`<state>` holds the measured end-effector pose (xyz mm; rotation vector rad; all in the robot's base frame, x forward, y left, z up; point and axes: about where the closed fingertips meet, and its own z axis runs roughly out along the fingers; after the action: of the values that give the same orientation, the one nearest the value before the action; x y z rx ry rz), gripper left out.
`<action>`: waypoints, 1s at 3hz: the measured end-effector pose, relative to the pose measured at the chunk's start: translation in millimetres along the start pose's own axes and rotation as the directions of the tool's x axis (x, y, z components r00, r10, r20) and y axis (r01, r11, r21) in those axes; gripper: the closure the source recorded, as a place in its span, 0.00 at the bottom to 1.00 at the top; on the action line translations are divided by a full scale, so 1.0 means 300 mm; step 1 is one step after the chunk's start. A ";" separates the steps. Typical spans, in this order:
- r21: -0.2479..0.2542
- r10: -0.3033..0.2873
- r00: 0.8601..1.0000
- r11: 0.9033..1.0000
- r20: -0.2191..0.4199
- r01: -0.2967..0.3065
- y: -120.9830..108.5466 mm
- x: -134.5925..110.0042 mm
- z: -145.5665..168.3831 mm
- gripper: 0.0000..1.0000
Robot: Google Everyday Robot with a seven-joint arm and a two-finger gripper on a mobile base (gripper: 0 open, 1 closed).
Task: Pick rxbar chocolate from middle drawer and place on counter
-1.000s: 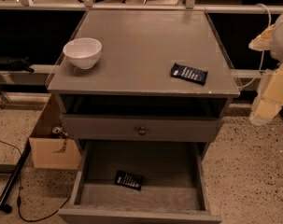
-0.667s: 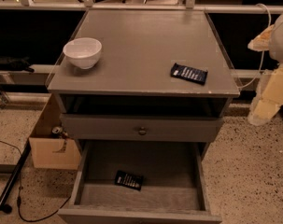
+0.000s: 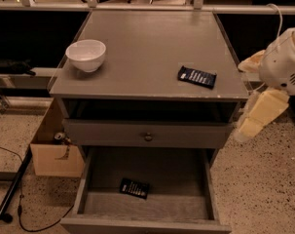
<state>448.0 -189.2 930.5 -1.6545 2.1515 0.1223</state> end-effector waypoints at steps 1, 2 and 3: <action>-0.062 -0.009 1.000 0.998 0.019 0.010 0.047 -0.023 0.127 0.00; -0.073 -0.006 1.000 0.997 0.024 0.008 0.056 -0.024 0.153 0.00; -0.102 0.004 0.999 0.995 0.049 0.001 0.073 -0.036 0.233 0.00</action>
Offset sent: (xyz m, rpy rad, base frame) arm -0.0013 0.0205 -0.0311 0.0268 0.0432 0.0324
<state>448.7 -150.9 867.2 -1.6872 2.1421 0.2744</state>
